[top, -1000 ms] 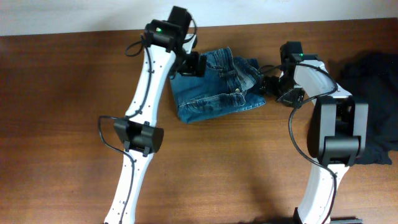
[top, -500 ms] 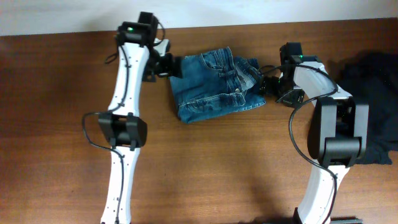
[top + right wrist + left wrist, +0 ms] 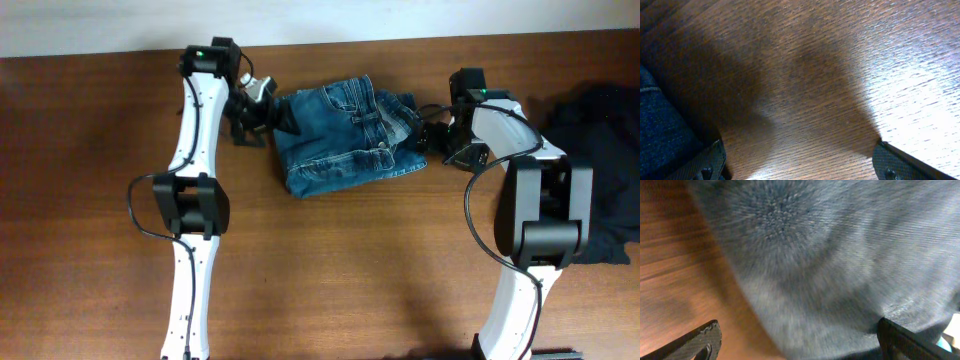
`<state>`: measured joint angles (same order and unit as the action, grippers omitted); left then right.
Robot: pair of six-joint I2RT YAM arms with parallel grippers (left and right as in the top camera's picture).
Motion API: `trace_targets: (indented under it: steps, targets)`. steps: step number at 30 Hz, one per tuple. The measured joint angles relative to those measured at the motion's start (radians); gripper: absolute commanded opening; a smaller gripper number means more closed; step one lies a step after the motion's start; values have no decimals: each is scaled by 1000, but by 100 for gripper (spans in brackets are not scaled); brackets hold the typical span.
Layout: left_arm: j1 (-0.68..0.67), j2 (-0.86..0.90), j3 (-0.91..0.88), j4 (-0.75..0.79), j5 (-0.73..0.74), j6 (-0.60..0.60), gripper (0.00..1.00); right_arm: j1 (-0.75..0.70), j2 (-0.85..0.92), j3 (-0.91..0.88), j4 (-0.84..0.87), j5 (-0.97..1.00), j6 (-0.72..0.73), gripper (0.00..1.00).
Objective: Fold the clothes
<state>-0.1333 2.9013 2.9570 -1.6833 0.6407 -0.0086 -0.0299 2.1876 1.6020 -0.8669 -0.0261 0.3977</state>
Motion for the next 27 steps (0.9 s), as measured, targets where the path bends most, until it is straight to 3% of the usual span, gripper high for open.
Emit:
trace_targets:
  steps: [17,19,21,22,25,27]
  targets:
    - [-29,52,-1,22,188,17,98,0,0,-1,0,0,0,99]
    - [-39,55,-1,25,201,17,89,0,0,-1,0,0,0,99]
    - [-41,60,-1,26,200,21,61,0,0,-1,1,0,0,99]
    - [-40,64,-1,26,205,18,40,0,0,-1,0,0,1,99]
    - [-39,87,-1,31,210,24,6,0,0,-1,1,0,0,99]
    - [-39,92,-1,29,226,29,0,0,0,-1,1,0,0,99]
